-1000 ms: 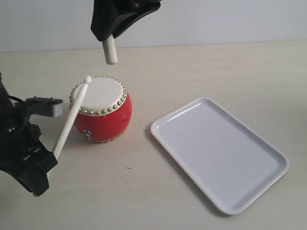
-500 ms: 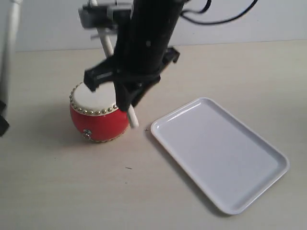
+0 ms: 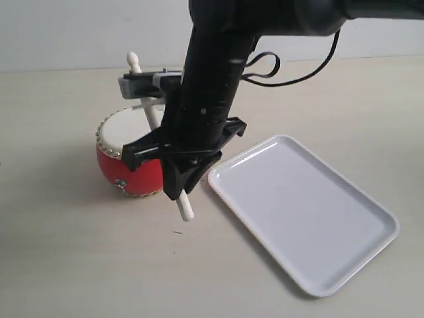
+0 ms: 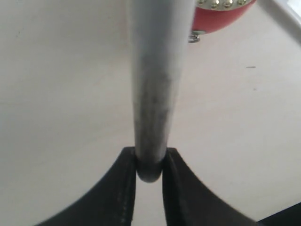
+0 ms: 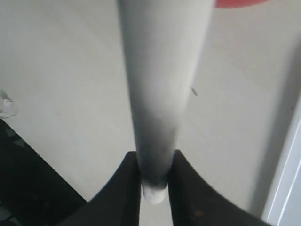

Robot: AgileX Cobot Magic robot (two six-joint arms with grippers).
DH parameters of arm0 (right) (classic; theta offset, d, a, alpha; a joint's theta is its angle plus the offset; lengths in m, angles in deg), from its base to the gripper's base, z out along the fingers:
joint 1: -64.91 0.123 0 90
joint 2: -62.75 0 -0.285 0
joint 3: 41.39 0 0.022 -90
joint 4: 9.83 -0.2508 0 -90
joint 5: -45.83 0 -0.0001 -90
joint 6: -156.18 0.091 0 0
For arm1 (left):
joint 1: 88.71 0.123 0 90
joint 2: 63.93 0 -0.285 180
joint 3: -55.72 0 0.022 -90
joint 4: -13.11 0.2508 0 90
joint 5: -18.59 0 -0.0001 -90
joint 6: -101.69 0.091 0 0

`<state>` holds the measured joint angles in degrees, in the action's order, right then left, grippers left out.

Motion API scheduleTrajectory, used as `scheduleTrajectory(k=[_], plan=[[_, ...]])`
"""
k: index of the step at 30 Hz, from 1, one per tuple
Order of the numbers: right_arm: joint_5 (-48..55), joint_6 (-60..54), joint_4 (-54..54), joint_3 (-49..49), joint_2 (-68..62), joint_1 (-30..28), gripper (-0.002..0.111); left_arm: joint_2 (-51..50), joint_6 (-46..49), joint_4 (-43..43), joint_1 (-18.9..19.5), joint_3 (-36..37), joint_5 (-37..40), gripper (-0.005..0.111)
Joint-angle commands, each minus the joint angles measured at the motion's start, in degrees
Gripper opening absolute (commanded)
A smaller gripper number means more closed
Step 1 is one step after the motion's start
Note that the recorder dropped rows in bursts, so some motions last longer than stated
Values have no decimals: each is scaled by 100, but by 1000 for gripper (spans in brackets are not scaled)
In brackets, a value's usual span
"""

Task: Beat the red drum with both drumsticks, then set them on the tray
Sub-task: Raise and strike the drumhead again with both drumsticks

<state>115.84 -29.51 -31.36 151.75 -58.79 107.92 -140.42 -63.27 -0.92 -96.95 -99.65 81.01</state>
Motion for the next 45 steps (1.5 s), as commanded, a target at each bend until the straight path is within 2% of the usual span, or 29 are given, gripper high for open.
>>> scheduleTrajectory(k=[1, 9, 14, 17, 20, 25, 29, 33, 37, 41, 45], plan=[[-5, -11, 27, -156, -282, -2, 0, -26, -21, -99, -53, 6, -95, 0], [-5, -23, -702, -199, -1080, -119, 0, 157, -10, -99, -53, 6, 153, 0], [-5, -23, -682, -199, -825, -210, 0, 160, 6, -120, -53, 6, 85, 0], [-5, -121, -542, -199, -313, -250, 0, 36, 364, -492, -69, 6, 34, 0], [-5, -158, -295, -199, 363, -267, 0, -411, 593, -641, -321, 6, 34, 0], [-5, -158, -46, -199, 1389, -278, 0, -1851, 709, -621, -844, -17, -68, 0], [-5, -158, -33, -199, 1859, -278, 0, -2970, 741, -510, -934, -84, 31, 0], [-5, -158, 102, -199, 2057, -278, 0, -3688, 741, -481, -934, -435, 614, 0], [-5, -158, 400, -199, 2078, -278, 0, -3441, 809, -682, -934, -647, 754, 0], [-5, -172, 954, -199, 2078, -293, 0, -2515, 824, -739, -934, -645, 754, 0], [-5, -189, 1037, -210, 2080, -565, 0, -1445, 742, -934, -934, -430, 52, 0]])
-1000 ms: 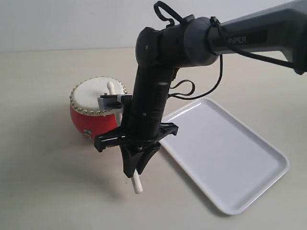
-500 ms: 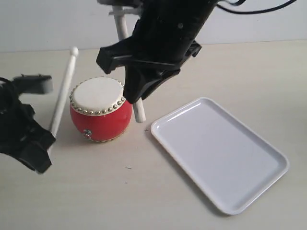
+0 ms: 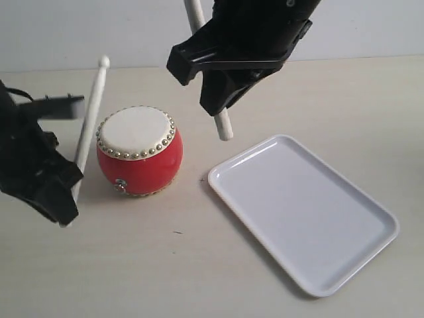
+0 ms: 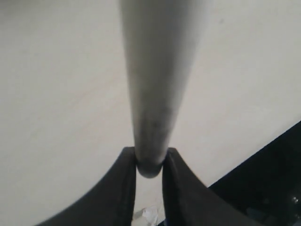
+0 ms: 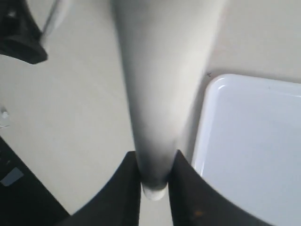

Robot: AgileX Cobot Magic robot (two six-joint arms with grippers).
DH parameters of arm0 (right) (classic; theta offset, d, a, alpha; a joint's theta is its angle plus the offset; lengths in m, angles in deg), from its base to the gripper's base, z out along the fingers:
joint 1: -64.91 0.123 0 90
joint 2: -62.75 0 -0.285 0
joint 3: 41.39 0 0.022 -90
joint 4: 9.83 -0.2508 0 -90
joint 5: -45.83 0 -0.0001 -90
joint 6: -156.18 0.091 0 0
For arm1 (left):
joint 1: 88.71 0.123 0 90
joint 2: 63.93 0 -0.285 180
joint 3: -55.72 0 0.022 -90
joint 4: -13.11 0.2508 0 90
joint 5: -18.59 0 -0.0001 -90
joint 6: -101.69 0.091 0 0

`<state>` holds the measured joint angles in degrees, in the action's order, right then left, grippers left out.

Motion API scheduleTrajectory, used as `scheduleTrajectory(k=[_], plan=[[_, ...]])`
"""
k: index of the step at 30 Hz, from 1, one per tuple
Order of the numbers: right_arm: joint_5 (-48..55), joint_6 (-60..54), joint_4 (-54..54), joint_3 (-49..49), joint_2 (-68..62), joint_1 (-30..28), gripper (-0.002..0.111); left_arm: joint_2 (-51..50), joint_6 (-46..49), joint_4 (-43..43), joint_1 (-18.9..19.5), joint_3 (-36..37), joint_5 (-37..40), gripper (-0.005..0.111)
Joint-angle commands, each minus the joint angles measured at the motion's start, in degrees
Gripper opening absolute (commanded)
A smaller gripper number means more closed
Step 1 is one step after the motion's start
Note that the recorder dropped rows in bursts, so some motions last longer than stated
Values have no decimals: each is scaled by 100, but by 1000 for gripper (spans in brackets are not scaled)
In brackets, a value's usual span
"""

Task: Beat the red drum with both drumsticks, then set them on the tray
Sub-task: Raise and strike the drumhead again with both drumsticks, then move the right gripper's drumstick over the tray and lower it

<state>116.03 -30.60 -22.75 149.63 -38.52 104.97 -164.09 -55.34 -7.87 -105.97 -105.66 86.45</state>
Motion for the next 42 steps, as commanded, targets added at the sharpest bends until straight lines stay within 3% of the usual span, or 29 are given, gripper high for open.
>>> scheduleTrajectory(k=[1, 7, 14, 23, 42], plan=[[-24, -94, 176, -31, 52, -409, 0, 1155, -75, -319, -32, 269, -670, 0], [-24, -67, 417, -865, -65, -1133, 0, 2100, -75, -547, -32, 854, -1252, 0], [-24, -67, 915, -1746, -462, -1208, 0, 2697, -75, -639, -32, 1037, -1542, 0], [-24, -192, 1941, -1759, -1055, -1208, 0, 2793, -75, -704, -32, 1037, -1346, 0], [-24, -189, 2545, -1759, -2386, -1208, 0, 2793, -115, -717, -32, 1037, -1083, 0]])
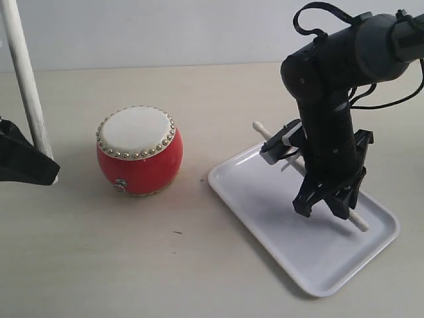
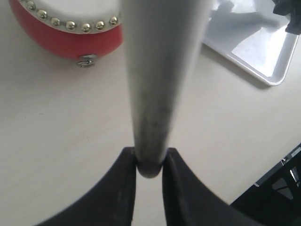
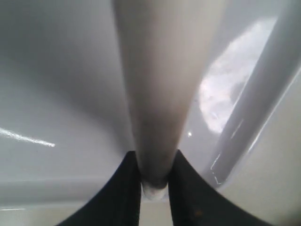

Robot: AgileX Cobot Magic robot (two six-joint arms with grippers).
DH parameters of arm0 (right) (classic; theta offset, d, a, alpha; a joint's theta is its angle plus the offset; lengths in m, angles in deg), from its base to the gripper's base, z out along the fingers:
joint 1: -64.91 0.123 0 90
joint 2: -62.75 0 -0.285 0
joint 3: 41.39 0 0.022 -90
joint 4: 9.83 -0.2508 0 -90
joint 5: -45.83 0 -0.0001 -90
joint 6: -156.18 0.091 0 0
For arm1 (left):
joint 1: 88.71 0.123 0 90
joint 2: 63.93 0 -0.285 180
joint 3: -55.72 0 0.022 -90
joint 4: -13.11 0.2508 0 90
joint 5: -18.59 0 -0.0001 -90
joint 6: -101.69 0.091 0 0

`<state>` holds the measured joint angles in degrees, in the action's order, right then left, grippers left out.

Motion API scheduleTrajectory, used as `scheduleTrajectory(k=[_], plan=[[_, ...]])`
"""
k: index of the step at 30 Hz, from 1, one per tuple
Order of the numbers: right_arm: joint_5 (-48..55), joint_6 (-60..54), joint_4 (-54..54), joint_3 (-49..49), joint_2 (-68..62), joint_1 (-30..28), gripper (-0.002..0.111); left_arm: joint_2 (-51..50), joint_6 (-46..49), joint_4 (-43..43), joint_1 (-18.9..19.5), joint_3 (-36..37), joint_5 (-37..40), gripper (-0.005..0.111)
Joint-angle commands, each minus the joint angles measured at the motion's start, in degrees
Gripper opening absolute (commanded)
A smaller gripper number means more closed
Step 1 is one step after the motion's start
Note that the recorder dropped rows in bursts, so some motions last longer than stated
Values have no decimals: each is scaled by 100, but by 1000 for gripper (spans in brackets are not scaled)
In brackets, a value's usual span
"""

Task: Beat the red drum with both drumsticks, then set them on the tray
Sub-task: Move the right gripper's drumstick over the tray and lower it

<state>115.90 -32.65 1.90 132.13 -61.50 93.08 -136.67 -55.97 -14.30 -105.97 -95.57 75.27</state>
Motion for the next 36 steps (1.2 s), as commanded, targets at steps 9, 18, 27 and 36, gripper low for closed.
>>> scheduleTrajectory(k=[9, 18, 27, 36], plan=[[-11, 302, 199, -9, -228, -20, 0, 51, -51, -73, -32, 29, 56, 0], [-11, 292, 349, -9, -342, -20, 3, 51, -51, -30, -32, 29, 16, 0], [-11, 302, 328, -9, -342, -20, 22, 51, -51, -19, -32, 29, 16, 0], [-11, 302, 328, -9, -342, -20, 22, 51, -51, -21, -32, 29, -9, 0]])
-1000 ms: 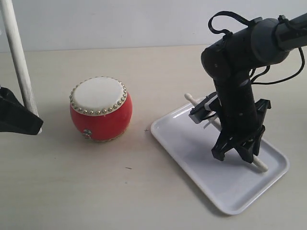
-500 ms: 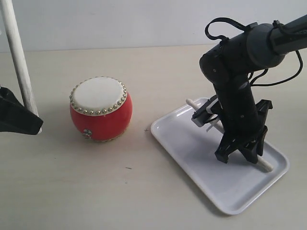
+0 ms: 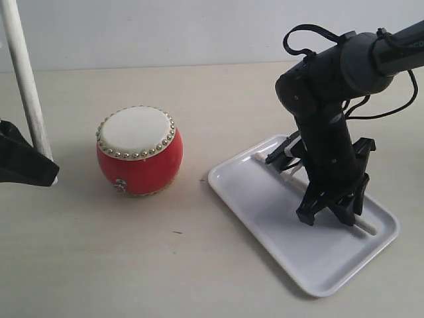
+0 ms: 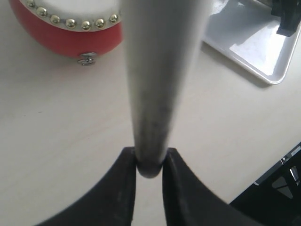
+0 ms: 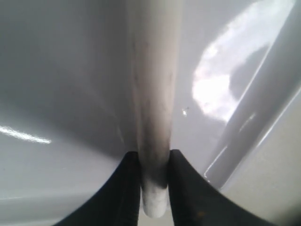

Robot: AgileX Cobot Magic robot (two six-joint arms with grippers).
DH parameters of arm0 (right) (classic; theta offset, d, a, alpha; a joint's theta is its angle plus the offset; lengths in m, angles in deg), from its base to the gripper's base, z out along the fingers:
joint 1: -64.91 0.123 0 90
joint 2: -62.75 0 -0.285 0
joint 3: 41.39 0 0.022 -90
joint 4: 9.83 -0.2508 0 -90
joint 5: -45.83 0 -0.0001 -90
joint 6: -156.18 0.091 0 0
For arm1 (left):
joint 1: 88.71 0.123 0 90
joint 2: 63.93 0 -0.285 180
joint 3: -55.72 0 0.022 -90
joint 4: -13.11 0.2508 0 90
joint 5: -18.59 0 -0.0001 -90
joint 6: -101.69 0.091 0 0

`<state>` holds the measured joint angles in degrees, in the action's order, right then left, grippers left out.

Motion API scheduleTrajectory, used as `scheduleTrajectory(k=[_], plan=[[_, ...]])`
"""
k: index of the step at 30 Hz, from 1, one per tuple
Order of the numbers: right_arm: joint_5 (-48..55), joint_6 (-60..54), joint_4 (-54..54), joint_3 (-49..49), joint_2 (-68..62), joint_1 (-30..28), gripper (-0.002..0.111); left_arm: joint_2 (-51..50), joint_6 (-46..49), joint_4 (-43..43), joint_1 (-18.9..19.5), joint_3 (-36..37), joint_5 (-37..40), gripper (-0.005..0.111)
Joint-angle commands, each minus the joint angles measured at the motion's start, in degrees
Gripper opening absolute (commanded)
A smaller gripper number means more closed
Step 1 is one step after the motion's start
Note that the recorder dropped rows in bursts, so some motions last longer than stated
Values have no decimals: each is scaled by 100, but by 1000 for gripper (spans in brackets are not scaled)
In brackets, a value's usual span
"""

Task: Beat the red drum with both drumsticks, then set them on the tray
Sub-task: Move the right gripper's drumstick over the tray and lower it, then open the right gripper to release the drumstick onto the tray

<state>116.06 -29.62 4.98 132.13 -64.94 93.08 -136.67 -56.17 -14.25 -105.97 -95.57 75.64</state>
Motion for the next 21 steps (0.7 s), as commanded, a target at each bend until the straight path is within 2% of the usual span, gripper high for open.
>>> scheduleTrajectory(k=[1, 7, 12, 21], plan=[[-27, -1, 19, -9, 2, -20, 22, 51, -32, -25, -32, 29, -46, 0], [-27, 112, -56, -9, 376, -20, 22, 51, -32, -25, -32, 29, -73, 0], [-27, -93, -672, -9, 687, -20, 22, 51, -20, -25, -32, 29, -184, 0], [-27, -104, -356, -248, 361, -20, 22, 51, -31, -25, -32, 29, -173, 0]])
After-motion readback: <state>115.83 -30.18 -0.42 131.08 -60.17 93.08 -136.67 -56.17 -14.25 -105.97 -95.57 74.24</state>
